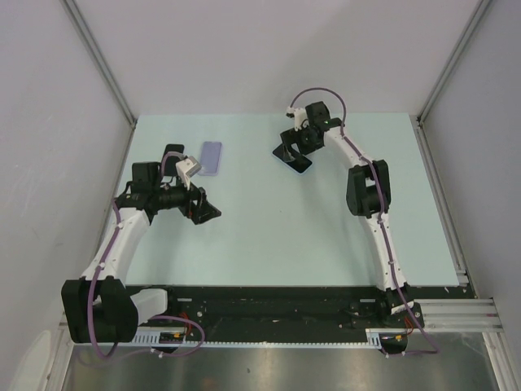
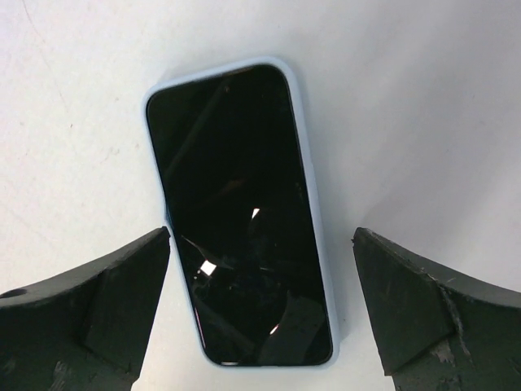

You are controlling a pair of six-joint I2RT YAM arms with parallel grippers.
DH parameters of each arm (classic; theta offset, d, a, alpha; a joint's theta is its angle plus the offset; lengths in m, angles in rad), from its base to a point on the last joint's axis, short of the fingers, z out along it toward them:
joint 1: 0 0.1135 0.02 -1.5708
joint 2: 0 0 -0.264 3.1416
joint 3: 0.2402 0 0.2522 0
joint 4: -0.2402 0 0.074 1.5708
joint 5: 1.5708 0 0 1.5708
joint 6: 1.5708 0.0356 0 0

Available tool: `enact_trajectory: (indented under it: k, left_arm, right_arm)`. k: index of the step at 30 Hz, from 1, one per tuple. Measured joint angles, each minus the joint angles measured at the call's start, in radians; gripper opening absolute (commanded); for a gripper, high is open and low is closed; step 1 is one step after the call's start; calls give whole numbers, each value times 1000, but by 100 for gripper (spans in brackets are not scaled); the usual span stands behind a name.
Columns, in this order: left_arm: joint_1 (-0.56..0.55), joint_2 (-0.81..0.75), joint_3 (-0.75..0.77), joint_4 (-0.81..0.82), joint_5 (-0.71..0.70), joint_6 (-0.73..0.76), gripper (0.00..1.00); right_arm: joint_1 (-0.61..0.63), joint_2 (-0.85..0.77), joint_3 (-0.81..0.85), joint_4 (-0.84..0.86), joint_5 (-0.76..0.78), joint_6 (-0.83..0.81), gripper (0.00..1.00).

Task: Take the phone out of the phone case
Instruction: Move the phone to the center of the board.

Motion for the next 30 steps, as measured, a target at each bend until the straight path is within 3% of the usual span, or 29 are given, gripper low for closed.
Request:
enact_trajectory:
  k: [10,17,22,26,30]
  left_arm:
    - [0,0,0,0,1,0,100]
    - [0,0,0,0,1,0,100]
    - [0,0,0,0,1,0,100]
    - [0,0,0,0,1,0,100]
    - [0,0,0,0,1,0,100]
  right_arm:
    - [-5,-43,-78,-2,-57,-87,100]
    - [41,-44,-64,-51,70,-168,99]
    - [57,-37,-51,-72,127,-207,81]
    - [57,-39,-60,-70,124,-229,58]
    - [58,-59,-100,-51,114,-262,56]
